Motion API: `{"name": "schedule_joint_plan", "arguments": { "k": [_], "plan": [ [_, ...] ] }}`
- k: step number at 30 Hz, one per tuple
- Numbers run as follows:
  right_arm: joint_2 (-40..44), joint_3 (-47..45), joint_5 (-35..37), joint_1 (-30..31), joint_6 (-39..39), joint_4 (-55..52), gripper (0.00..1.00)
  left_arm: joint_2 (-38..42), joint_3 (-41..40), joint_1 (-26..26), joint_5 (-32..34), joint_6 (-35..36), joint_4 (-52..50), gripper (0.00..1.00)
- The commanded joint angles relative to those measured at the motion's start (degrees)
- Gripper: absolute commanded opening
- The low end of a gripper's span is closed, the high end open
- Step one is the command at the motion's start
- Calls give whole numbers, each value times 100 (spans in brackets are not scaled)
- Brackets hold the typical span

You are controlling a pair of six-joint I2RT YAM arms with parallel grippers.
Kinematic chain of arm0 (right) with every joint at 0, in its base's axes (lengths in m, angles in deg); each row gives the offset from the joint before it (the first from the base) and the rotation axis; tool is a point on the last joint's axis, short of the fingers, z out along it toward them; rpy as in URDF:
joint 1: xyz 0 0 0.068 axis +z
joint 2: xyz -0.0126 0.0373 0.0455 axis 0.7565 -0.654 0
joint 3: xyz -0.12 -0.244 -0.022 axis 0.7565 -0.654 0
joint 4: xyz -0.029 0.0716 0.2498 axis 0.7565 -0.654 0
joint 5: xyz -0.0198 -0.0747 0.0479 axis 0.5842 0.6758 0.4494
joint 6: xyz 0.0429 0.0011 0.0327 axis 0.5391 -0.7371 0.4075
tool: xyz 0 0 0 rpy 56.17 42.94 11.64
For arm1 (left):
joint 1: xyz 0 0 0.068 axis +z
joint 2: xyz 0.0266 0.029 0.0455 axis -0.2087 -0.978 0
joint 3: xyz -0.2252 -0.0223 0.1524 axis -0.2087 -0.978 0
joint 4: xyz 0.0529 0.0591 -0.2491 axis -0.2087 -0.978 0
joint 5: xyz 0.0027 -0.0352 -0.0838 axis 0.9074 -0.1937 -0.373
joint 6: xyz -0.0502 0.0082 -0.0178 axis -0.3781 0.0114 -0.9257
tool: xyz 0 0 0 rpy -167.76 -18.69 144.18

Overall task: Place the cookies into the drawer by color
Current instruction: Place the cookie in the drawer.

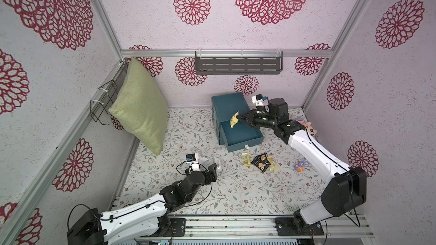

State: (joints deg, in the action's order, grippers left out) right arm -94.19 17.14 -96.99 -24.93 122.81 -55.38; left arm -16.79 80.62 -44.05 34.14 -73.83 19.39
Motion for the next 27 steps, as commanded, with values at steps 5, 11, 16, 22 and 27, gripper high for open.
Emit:
{"name": "schedule_joint_plan", "arguments": {
  "k": [5,11,16,22,27],
  "plan": [
    [-505,534,309,16,-544,-368,0,157,-88,55,-152,-151,54,97],
    [-354,556,442,18,-736,-622,0,183,13,55,-205,-175,-110,97],
    [-43,76,246,7,-638,-375,0,-55,167,55,-231,-201,-153,97],
    [398,-280,37,20,-668,-353,0,-130,331,46,-284,-264,-228,97],
    [423,-424,179,18,-869,-529,0,-223,467,42,-240,-194,-233,97]
  ]
}}
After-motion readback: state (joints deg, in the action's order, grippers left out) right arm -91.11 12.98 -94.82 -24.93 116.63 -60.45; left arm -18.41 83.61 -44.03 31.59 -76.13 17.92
